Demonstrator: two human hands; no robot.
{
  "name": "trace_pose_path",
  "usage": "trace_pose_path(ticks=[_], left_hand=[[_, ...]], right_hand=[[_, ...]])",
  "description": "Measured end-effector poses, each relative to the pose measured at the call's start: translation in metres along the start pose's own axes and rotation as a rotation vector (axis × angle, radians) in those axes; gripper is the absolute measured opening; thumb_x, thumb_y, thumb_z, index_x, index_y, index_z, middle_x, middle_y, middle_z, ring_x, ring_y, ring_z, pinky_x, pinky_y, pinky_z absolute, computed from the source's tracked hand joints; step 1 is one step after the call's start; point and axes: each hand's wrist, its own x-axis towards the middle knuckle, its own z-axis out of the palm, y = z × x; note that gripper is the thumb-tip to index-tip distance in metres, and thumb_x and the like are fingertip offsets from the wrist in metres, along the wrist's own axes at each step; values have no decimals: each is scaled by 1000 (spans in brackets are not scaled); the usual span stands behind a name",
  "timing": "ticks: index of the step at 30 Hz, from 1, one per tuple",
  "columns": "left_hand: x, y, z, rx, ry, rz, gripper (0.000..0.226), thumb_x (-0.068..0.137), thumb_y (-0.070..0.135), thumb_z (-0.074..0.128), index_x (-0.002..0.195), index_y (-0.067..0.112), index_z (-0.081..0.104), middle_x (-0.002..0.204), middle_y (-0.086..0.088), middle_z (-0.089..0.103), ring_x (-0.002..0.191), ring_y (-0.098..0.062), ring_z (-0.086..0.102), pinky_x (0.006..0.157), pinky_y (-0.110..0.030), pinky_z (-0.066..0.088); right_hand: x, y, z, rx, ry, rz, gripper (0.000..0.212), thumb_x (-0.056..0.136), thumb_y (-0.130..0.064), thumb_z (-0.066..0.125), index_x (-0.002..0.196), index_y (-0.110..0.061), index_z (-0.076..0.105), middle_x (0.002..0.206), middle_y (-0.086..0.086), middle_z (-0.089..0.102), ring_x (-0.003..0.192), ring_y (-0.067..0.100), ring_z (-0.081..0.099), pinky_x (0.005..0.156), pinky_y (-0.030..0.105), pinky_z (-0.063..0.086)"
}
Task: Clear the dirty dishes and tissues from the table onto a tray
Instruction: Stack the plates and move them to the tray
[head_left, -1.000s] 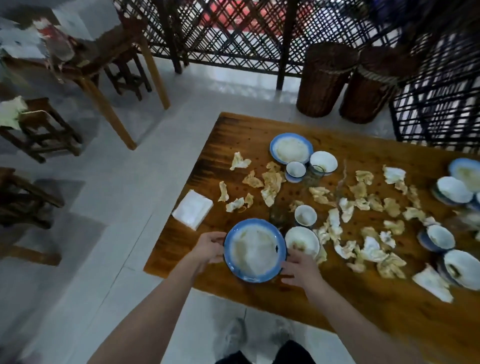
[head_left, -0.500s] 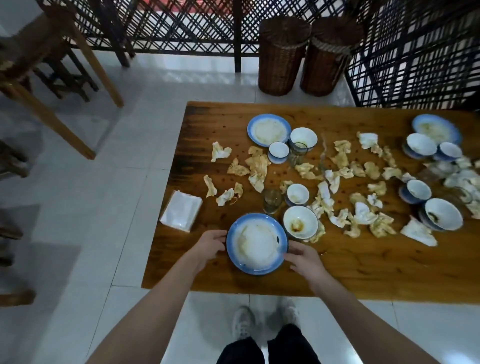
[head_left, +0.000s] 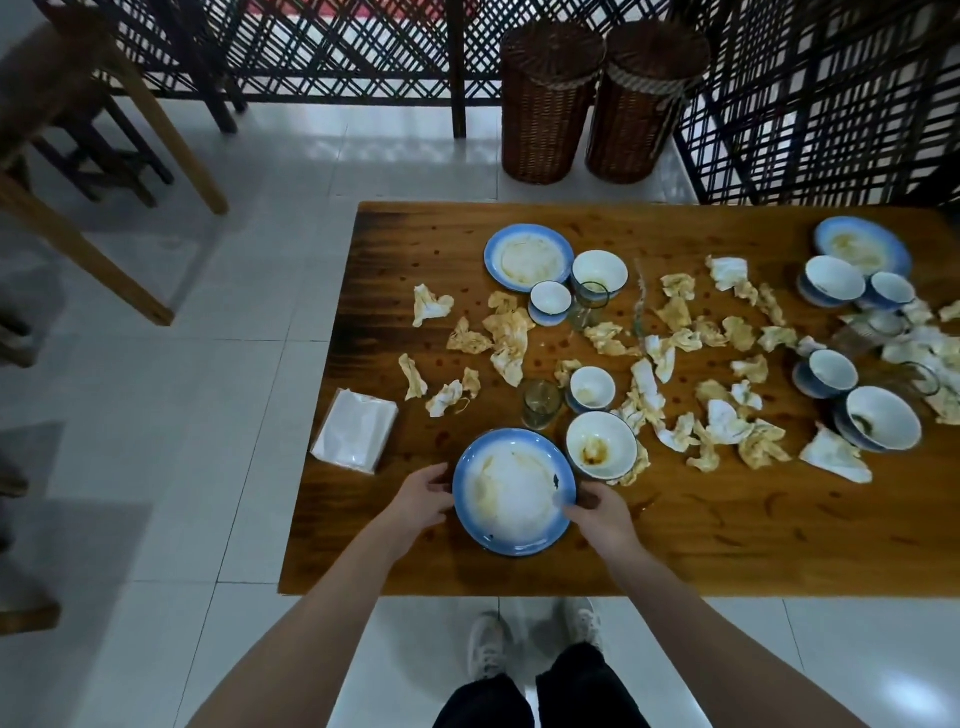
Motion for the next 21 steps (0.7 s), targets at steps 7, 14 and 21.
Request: trace_pose_path(ticks=[7, 14, 21], left_hand=[[8, -2, 3, -1, -5, -9, 57, 92, 3, 58, 145, 5, 35, 143, -10, 45, 130, -28, 44, 105, -46, 42], [-1, -9, -13, -116, 20, 12, 61, 88, 0, 63, 142, 13, 39, 139, -7, 46, 126, -27, 48, 96, -45, 50], [-23, 6, -22, -164, 31, 105, 63, 88, -1, 62, 143, 18, 39, 141, -8, 45, 128, -30, 47, 96, -50, 49]], right_hand=[[8, 2, 4, 10, -39, 80, 40, 91, -14, 61, 128, -2, 53, 123, 9, 58, 96, 15, 54, 82, 29, 51], [-9, -5, 16, 226, -85, 107, 41, 87, -1, 62, 126, -9, 50, 118, 4, 53, 104, 21, 55, 68, 28, 55], [-30, -27, -2, 341, -152, 56, 42, 85, 3, 64, 118, -17, 46, 117, 3, 55, 101, 24, 62, 66, 29, 58]])
